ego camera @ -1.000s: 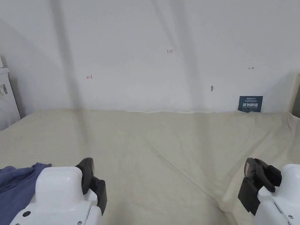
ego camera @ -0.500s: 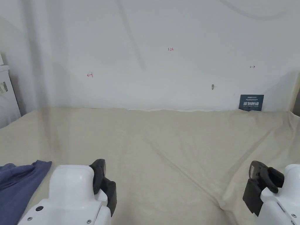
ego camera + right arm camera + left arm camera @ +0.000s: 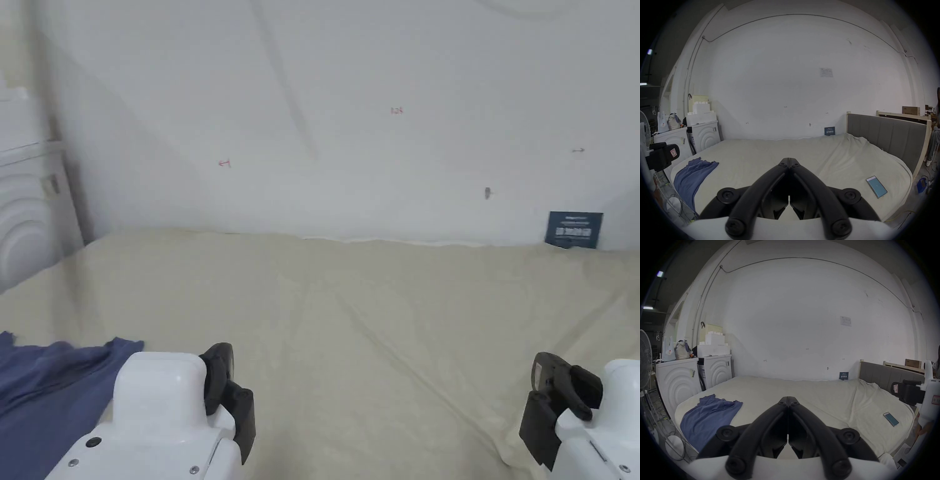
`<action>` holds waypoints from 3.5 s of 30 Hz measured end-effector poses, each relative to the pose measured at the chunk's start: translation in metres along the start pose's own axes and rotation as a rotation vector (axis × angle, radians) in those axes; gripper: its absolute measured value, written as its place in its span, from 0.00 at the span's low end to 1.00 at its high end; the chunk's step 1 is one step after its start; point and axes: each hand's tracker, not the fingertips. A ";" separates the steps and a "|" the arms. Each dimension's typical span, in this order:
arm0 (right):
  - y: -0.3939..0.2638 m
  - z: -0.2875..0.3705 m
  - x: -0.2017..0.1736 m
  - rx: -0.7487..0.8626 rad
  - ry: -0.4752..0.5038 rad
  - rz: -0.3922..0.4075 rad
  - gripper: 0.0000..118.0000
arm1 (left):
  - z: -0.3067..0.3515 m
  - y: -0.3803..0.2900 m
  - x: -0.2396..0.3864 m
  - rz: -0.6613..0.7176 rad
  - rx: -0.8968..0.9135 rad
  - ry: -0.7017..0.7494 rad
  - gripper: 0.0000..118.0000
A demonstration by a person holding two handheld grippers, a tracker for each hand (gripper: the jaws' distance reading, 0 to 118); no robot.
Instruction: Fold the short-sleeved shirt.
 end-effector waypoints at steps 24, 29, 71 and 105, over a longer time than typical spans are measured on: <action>-0.005 -0.042 -0.165 -0.077 0.526 0.097 0.00 | 0.080 -0.002 -0.136 0.033 -0.042 0.523 0.00; -0.009 -0.051 -0.170 -0.095 0.559 0.097 0.00 | 0.069 -0.009 -0.144 0.039 -0.064 0.527 0.00; -0.135 -0.211 -0.257 -0.533 0.592 0.286 0.00 | -0.252 -0.212 -0.324 0.268 -0.756 0.360 0.91; -0.066 -0.147 -0.151 -0.415 0.436 0.194 0.00 | -0.184 0.000 -0.261 0.039 -0.430 0.382 0.02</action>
